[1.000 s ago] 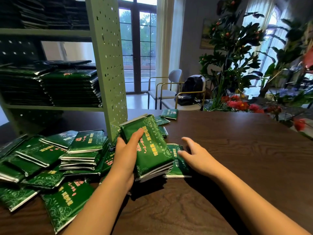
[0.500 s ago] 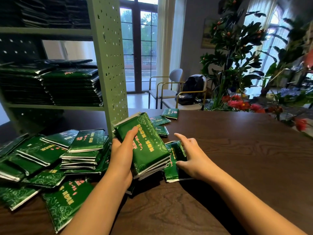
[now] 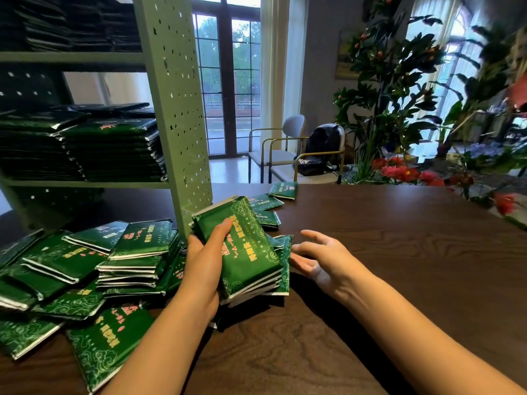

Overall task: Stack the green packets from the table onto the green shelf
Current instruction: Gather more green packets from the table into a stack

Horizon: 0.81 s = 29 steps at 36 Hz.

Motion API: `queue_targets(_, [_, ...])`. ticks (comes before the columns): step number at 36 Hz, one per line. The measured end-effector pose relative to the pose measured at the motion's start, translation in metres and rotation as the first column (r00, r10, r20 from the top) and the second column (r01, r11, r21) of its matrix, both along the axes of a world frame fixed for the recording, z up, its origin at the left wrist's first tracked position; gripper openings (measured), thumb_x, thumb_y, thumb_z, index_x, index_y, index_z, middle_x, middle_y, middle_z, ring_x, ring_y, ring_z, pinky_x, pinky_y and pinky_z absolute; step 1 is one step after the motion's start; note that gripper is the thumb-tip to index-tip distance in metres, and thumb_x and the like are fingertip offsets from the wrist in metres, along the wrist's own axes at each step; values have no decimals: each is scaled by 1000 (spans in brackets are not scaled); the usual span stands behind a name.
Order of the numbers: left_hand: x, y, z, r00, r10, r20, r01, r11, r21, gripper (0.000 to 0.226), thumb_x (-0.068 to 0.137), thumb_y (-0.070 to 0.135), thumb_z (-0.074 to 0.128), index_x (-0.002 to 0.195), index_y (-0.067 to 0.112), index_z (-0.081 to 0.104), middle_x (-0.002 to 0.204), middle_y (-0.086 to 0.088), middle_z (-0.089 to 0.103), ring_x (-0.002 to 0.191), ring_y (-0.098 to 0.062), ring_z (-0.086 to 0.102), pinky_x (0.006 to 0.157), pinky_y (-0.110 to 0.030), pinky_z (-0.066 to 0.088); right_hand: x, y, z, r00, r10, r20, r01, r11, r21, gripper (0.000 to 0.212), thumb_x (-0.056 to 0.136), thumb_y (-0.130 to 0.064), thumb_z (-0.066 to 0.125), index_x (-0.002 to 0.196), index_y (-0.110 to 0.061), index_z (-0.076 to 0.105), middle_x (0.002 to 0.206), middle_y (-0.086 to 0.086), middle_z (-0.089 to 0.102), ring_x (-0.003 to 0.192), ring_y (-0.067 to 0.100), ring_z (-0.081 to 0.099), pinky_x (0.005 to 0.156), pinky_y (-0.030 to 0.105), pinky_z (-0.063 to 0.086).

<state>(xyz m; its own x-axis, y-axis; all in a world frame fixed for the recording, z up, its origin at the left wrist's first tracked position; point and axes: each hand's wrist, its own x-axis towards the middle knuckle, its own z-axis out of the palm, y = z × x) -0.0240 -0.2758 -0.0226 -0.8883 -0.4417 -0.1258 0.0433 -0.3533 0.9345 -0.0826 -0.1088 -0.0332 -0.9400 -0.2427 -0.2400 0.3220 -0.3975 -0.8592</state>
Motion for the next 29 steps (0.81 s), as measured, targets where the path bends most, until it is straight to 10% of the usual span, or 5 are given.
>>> queue_targets(5, [-1,1,-2,1000,10,1,-10,999,34,42,89,29,66,123,20,42,116,-9,66,90,-22,67,68,-32,53,4,-7,-8,995,88,-41,-83,990,111,55,87,11,55,137,-3,37,63,6,46,41,8,40,36,17,35])
queue_targets(12, [-2,-1,-1,1000,7,-1,-7,999,41,49,87,32,68,128,20,44,117,-9,67,99,-28,67,79,-38,55,15,1,1,878,312,-363,55,688,724,54,84,-2,63,132,-19,47,86,0,60,51,5,54,47,14,43])
queue_targets(21, [-3,-3,-5,1000,-3,-27,2,1000,-21,91,76,45,76,149,20,27,134,-7,58,116,-29,61,99,-50,49,7,26,30,817,-175,-550,397,862,316,38,90,3,49,121,-19,57,100,6,65,62,4,61,53,19,50])
queue_targets(25, [-6,-4,-13,998,-10,-67,-4,978,-207,128,34,77,79,146,36,32,146,-3,49,130,-29,51,105,-53,43,11,26,37,838,-177,-516,290,946,147,41,92,5,47,125,-18,56,104,0,65,63,2,64,58,22,55])
queue_targets(29, [-3,1,-10,995,-58,-82,20,914,-405,126,43,77,69,149,26,26,152,-5,40,137,-27,42,111,-52,36,20,15,34,803,-63,-592,208,962,180,45,90,6,49,126,-20,55,126,4,60,84,6,66,74,24,55])
